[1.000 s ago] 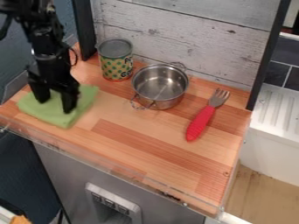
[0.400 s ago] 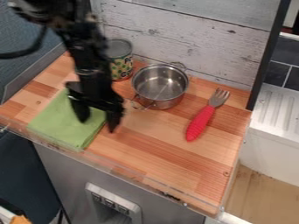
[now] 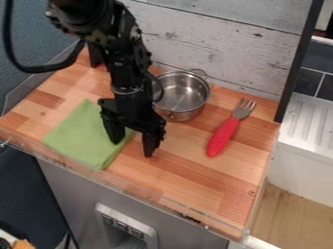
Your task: Move the green cloth to the bottom right of the table
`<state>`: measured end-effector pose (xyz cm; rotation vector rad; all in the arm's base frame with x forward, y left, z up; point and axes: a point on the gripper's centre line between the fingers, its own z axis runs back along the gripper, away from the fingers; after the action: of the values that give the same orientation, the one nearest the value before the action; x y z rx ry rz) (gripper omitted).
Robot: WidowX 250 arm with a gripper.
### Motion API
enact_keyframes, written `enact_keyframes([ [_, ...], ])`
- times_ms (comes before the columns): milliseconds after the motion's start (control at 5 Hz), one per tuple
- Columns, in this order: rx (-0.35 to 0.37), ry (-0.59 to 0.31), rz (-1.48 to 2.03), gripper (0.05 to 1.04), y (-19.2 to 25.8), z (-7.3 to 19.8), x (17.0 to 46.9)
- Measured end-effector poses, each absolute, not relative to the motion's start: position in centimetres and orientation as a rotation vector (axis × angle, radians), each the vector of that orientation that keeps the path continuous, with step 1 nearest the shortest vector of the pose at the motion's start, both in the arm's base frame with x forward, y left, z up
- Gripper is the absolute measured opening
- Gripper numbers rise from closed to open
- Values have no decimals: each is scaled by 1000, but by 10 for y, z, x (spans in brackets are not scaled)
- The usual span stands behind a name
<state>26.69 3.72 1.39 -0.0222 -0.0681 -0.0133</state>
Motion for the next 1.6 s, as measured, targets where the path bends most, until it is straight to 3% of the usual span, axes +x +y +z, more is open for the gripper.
enact_keyframes([
  [200, 6, -159, 50, 999, 67, 44, 266],
  [400, 23, -159, 81, 999, 92, 47, 259],
  [800, 19, -72, 59, 999, 113, 14, 253],
  [1200, 20, -73, 74, 999, 109, 5, 255],
  [1600, -18, -96, 63, 999, 53, 4, 264],
])
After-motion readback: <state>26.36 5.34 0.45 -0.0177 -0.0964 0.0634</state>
